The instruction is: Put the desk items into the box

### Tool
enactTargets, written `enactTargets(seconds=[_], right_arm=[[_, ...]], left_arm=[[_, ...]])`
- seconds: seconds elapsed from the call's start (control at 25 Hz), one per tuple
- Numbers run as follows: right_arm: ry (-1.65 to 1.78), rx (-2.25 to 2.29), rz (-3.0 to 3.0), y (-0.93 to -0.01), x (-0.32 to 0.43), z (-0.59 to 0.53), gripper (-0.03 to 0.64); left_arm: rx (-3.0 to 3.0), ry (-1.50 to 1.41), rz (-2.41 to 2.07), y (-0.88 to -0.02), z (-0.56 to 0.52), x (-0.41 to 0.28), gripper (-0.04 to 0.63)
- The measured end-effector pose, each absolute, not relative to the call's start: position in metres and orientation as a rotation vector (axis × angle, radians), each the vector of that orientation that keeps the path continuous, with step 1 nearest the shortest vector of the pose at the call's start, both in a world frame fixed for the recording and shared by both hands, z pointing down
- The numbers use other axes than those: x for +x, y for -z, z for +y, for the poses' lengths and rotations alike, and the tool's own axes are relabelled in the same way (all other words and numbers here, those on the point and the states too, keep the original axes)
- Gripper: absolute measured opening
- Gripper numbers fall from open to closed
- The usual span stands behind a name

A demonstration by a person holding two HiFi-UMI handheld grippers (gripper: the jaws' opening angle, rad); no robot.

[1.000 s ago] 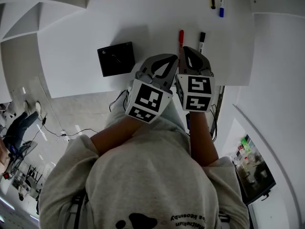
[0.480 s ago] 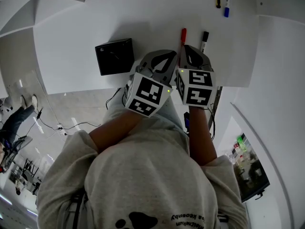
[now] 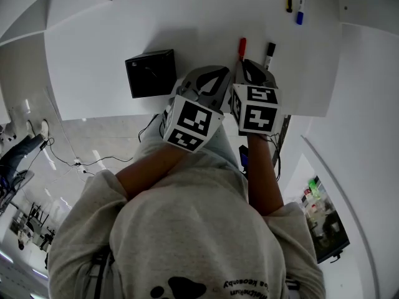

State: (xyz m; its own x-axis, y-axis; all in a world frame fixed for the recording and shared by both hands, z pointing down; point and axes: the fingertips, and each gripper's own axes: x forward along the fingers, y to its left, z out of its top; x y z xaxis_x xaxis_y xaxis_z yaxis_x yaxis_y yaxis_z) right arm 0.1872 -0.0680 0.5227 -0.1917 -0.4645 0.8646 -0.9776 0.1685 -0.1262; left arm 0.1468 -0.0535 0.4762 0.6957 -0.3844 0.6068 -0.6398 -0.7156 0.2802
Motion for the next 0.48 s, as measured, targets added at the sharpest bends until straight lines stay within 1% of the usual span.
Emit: enactTargets(seconds=[0.08,0.16,0.48], right_arm=[[-0.971,1.359,-1.748,-0.527,0.186,-0.067,0.034],[-1.012,1.342,-1.733,-0.532,0.185,-0.066,0.086],[-1.056,1.345,-1.637,-0.541,0.188,-0.062,0.091]], left_arm=[[2.424,-0.719,-0.79,-0.477,-0.053,0.145,0.005],[2.421,-0.72,-0.791,-0.478,-0.054,0.143,0.005],[2.419,-0.719,-0.788,-0.477,-0.054,0.14,0.005]])
